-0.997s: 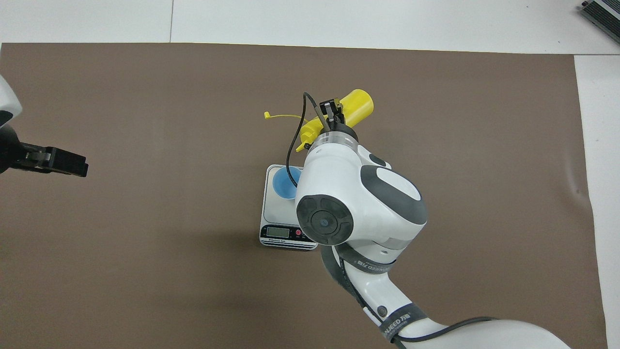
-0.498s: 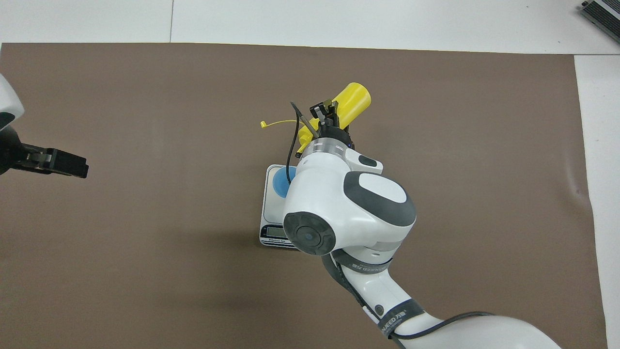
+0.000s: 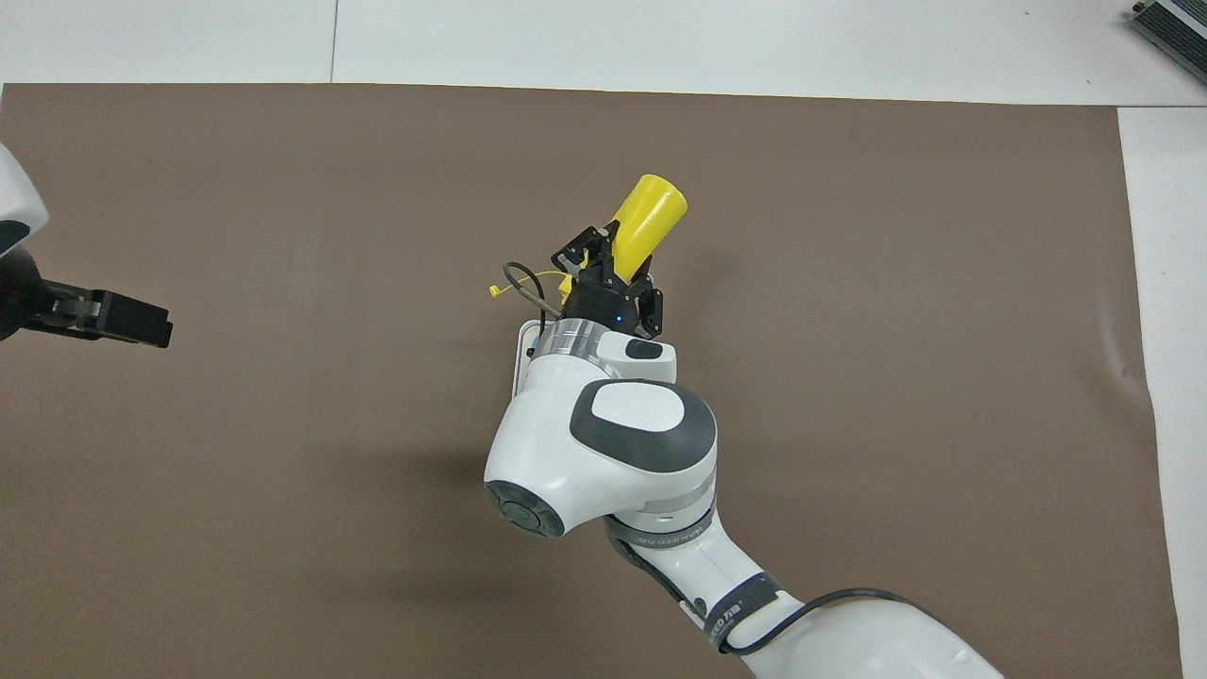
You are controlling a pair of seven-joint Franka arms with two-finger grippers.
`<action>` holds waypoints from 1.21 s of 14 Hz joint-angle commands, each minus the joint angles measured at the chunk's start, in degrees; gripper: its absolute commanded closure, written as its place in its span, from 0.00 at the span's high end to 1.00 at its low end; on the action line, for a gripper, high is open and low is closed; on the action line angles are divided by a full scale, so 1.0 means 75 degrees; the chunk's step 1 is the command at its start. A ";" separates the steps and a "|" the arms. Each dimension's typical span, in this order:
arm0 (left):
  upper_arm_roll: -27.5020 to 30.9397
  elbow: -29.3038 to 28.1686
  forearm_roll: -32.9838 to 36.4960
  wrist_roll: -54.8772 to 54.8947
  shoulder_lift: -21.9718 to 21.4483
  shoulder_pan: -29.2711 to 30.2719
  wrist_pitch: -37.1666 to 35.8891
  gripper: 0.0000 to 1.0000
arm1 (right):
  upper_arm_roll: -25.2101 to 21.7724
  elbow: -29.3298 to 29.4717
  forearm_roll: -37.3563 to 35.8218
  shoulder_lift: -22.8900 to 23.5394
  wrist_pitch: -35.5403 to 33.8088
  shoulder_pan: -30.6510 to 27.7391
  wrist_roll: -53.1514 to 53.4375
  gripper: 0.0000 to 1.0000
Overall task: Pour seasoning into cup on scale with both arms
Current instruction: 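Tilt the yellow bottle nozzle-down over the cup with the right gripper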
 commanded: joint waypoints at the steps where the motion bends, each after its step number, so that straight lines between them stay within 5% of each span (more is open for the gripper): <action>1: -0.0057 -0.0166 0.0122 0.0133 -0.0121 0.0104 0.0052 1.00 | 0.0010 0.0059 -0.0422 0.0034 -0.0366 0.0132 0.0064 0.00; 17: -0.0057 -0.0154 0.0122 0.0215 -0.0121 0.0116 0.0064 1.00 | 0.0022 0.0246 -0.0319 0.0092 -0.1549 0.0261 -0.0875 0.00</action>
